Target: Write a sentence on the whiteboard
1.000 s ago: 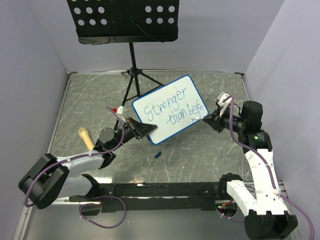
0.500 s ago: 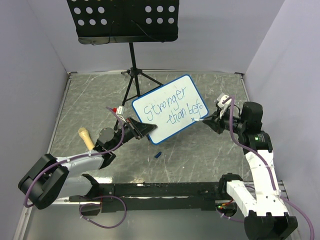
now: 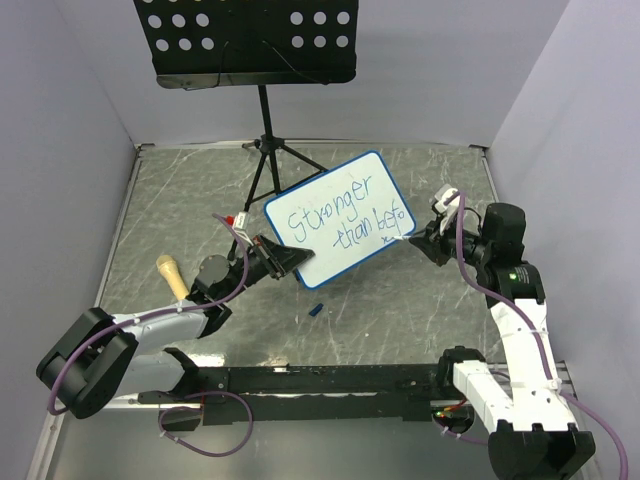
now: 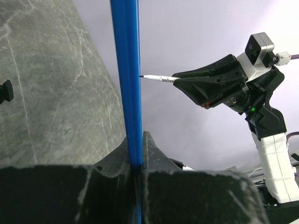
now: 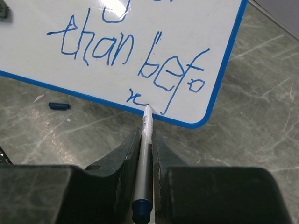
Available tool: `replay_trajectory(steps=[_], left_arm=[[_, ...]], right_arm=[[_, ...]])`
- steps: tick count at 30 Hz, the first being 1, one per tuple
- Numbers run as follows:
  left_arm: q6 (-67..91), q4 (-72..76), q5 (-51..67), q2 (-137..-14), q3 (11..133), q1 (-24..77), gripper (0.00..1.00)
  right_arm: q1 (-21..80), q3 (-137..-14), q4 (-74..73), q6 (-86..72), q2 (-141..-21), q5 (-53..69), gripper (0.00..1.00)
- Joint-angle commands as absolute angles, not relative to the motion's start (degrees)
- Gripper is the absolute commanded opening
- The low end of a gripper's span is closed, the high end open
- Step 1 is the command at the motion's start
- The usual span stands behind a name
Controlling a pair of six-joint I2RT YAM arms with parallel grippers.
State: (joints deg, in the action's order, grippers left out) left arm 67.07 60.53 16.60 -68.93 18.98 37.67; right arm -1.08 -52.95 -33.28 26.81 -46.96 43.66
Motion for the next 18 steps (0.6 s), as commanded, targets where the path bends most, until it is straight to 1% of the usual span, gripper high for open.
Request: replay_trajectory(steps=[1, 8, 18], left_arm=[[68.2, 72.4, 17.8, -66.7, 21.2, 37.8, 0.01], [68.1, 72.6, 18.1, -66.9, 21.4, 37.7, 0.01], [68.1, 72.9, 17.7, -67.2, 21.3, 37.7, 0.01]], right_arm=[[-1.5, -54.7, -29.4, 25.4, -47.9, 42.5, 0.0], [-1.5, -55.3, -28.9, 24.6, -49.0, 45.3, 0.0], [-1.3, -54.6, -33.7, 27.3, -48.7, 47.9, 0.0]])
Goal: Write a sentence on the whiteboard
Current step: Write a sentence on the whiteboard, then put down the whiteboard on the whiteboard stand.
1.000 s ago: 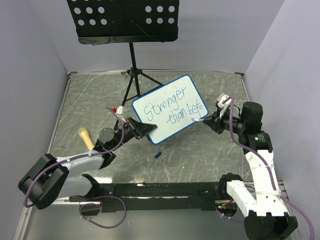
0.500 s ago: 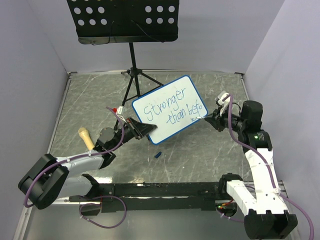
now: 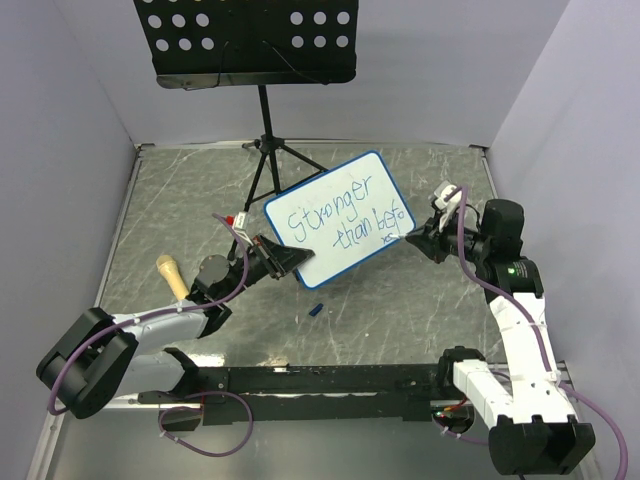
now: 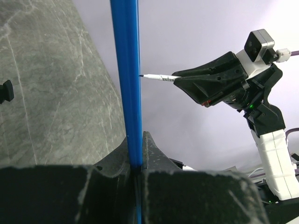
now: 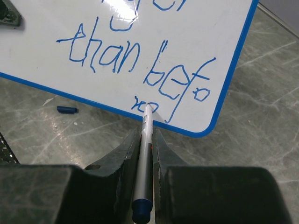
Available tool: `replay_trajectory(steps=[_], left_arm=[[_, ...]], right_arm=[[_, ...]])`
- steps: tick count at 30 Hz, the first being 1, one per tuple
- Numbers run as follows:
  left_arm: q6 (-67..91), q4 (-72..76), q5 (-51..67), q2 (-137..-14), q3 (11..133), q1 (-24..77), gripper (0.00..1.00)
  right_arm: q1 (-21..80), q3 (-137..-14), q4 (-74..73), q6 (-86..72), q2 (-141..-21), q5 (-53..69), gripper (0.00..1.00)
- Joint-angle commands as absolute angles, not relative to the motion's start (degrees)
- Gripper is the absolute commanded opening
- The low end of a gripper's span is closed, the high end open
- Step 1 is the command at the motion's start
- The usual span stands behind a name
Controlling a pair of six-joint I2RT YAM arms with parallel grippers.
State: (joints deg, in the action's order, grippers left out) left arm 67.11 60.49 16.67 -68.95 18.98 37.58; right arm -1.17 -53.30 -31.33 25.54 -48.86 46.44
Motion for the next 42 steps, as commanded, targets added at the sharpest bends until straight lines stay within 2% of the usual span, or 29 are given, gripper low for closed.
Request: replay_trajectory(steps=[1, 25, 30, 34, 39, 42], left_arm=[[68.1, 72.8, 17.4, -66.9, 21.2, 37.8, 0.01], [66.7, 70.0, 16.1, -63.8, 19.8, 37.6, 0.01], [65.6, 68.1, 16.3, -63.5, 19.8, 37.6, 0.01], [60.4, 61.7, 17.9, -62.8, 21.2, 37.6, 0.01], [52.0, 52.2, 20.9, -59.3, 22.8, 37.6, 0.01], [44.1, 40.7, 21.9, -55.0, 24.4, 37.6, 0.01]], right_arm=[[-1.4, -54.5, -34.1, 27.6, -48.4, 47.6, 0.0], [-2.4, -56.2, -31.8, 26.8, -49.7, 40.8, 0.0], [-3.3, -59.1, -32.6, 25.5, -47.7, 55.1, 0.0], [-3.3, -61.9, -31.7, 22.6, -44.8, 61.5, 0.0], [-3.6, -59.9, -31.7, 23.5, -43.6, 60.2, 0.0], [-4.0, -58.2, -31.6, 23.3, -41.8, 60.6, 0.0]])
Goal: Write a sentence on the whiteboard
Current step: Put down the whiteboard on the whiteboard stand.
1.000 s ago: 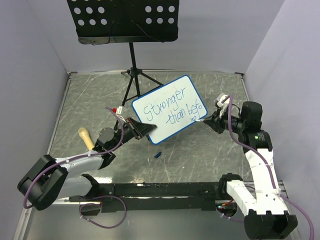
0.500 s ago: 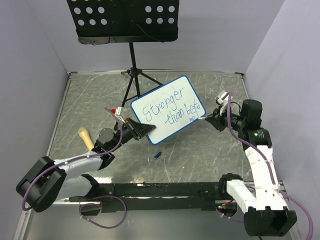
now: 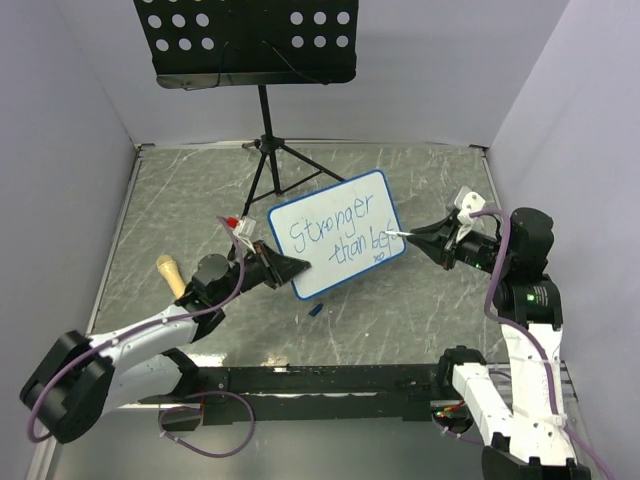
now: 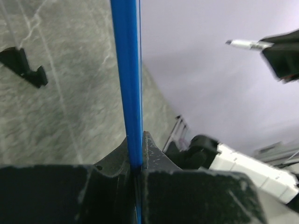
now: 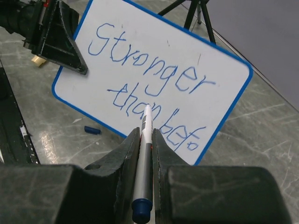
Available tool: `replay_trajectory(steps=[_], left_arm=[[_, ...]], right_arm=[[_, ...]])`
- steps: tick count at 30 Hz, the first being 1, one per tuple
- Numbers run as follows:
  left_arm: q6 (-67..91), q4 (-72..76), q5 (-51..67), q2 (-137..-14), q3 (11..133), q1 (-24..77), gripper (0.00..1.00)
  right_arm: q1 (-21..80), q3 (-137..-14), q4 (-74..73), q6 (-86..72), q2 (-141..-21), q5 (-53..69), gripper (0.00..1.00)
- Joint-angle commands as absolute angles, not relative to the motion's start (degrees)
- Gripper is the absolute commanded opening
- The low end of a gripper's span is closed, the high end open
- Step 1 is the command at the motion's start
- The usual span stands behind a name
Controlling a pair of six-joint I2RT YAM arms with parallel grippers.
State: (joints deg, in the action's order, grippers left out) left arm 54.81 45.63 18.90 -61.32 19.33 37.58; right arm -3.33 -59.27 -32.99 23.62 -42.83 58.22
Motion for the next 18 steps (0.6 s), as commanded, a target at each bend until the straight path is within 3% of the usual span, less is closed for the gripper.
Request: replay_trajectory(steps=[1, 11, 18], left_arm=[[41.1, 35.2, 22.0, -53.8, 24.7, 37.7, 0.01], [32.6, 26.3, 18.3, -32.9, 16.1, 37.8, 0.01], [22.7, 28.4, 8.9, -33.4, 16.3, 36.8, 0.01]], right_arm=[[-4.0, -57.7, -31.1, 23.1, -40.8, 60.6, 0.0], [-4.7, -55.4, -27.6, 15.2, -37.2, 60.6, 0.0], [-4.9, -53.1, -28.4, 15.2, -35.6, 59.9, 0.0]])
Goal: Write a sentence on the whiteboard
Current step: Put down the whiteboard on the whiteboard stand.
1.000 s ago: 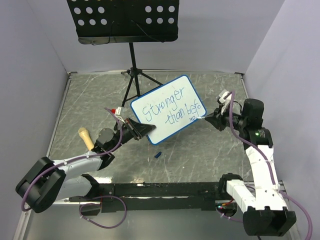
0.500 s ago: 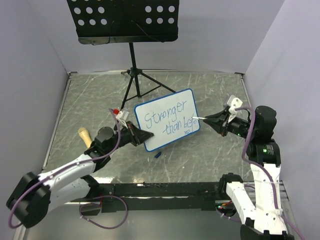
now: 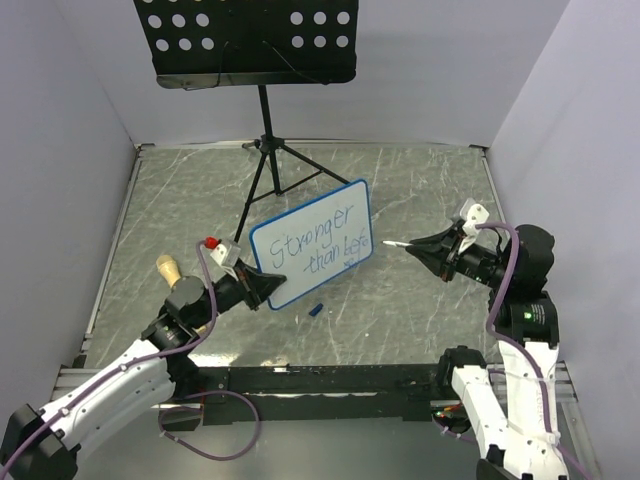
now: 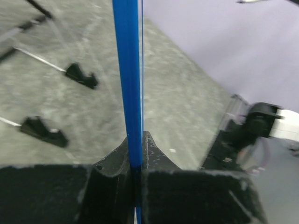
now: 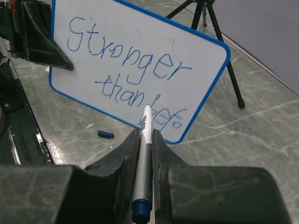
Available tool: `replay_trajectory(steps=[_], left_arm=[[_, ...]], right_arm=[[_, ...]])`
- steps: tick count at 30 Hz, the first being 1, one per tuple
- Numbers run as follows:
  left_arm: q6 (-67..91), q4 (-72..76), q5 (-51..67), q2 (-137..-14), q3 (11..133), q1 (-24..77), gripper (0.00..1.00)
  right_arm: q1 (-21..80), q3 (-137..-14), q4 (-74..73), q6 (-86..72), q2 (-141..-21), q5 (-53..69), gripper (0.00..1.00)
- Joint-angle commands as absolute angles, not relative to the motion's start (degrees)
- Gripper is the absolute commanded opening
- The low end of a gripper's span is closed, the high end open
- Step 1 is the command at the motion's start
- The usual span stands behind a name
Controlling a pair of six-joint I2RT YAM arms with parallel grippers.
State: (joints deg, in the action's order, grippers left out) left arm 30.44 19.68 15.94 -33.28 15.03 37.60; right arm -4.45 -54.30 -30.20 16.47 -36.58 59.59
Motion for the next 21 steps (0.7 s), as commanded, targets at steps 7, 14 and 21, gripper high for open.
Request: replay_trajectory(steps=[7, 14, 21], left_arm=[[20.5, 45.9, 13.6, -39.6, 11.4, 25.3, 0.01], [22.8, 54.7, 38.1, -55.6, 18.5, 16.2, 0.01], [23.7, 53.0, 42.3, -55.4, 20.0, 15.7, 0.01]], right_arm=[[-6.2, -50.5, -30.0, 16.3, -33.8, 59.9, 0.0], [-6.7, -48.1, -28.5, 15.7, -33.9, 60.6, 0.0], [-6.8, -46.6, -28.0, 16.2, -34.3, 60.6, 0.0]])
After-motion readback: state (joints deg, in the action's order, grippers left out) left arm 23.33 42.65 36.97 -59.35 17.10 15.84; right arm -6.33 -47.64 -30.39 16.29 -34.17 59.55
